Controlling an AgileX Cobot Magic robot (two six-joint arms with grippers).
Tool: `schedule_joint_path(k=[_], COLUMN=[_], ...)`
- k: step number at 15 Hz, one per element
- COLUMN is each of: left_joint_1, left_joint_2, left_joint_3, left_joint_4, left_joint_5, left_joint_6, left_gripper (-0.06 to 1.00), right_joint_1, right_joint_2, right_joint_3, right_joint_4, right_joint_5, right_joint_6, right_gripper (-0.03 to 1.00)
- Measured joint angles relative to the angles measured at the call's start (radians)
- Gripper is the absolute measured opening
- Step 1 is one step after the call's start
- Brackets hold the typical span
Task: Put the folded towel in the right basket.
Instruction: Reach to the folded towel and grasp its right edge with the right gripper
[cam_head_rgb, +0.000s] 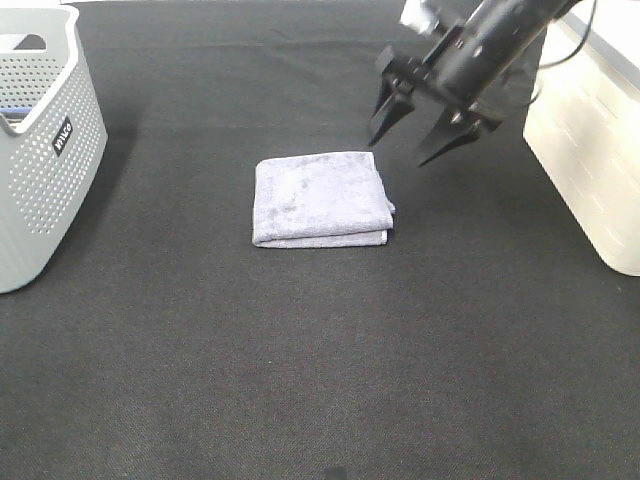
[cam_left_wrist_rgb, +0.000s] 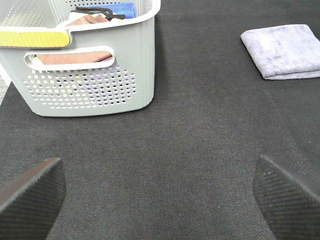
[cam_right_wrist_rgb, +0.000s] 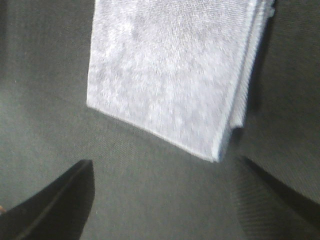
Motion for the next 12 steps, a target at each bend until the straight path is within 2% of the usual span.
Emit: schedule_joint_path(k=[6, 12], left_joint_1=[0.0, 0.0], left_joint_2=[0.0, 0.0], left_joint_3=[0.0, 0.0], left_joint_4=[0.0, 0.0], left_joint_5=[0.0, 0.0], left_joint_6=[0.0, 0.0], left_gripper=[0.97, 0.97], right_joint_1=[-0.001, -0.001], right_joint_2=[0.208, 0.266], right_joint_3=[-0.176, -0.196], right_joint_4=[0.022, 0.029], right_joint_5=[0.009, 0.009], right_joint_6=[0.001, -0.012], right_gripper=[0.71, 0.71])
